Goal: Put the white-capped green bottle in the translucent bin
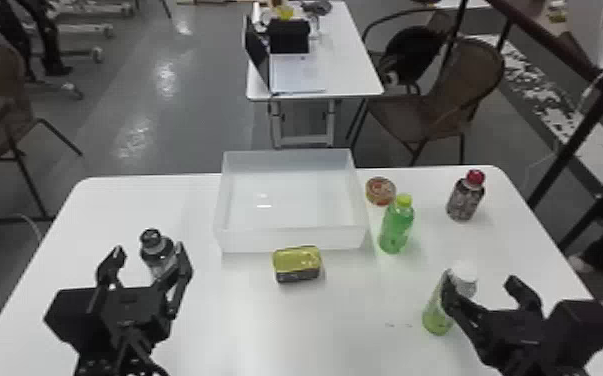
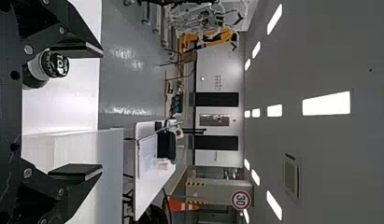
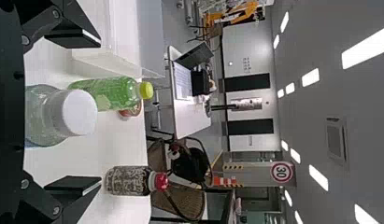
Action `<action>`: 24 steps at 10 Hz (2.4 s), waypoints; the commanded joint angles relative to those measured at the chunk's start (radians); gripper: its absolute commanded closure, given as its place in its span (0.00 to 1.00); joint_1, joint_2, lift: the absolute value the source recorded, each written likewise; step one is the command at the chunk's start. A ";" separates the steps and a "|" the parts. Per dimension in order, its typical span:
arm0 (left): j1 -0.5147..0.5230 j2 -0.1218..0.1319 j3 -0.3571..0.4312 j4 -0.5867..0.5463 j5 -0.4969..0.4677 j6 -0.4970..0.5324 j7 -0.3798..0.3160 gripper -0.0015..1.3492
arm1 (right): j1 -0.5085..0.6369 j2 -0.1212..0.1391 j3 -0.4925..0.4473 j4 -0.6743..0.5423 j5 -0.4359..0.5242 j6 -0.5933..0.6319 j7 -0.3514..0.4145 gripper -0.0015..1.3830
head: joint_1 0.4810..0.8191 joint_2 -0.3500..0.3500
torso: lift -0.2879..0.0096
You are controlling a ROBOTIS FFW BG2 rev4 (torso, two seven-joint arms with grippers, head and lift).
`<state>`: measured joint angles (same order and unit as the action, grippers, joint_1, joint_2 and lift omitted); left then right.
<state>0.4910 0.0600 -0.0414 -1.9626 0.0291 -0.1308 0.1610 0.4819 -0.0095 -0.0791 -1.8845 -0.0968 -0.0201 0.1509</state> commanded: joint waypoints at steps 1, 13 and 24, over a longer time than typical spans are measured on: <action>0.000 0.001 0.000 0.002 0.006 -0.006 0.000 0.30 | 0.000 -0.007 -0.002 0.059 -0.003 -0.040 0.006 0.17 | 0.63 0.51 | 0.90; -0.009 -0.014 0.002 0.027 0.034 -0.061 -0.001 0.30 | -0.204 -0.084 -0.016 0.401 0.080 -0.081 0.176 0.30 | 0.63 0.50 | 0.90; -0.039 -0.006 -0.031 0.062 0.046 -0.081 -0.001 0.30 | -0.388 -0.038 0.062 0.367 -0.012 -0.018 0.292 0.68 | 0.63 0.58 | 0.90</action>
<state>0.4553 0.0512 -0.0680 -1.9039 0.0702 -0.2087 0.1595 0.1192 -0.0465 -0.0334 -1.5515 -0.0924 -0.0164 0.4421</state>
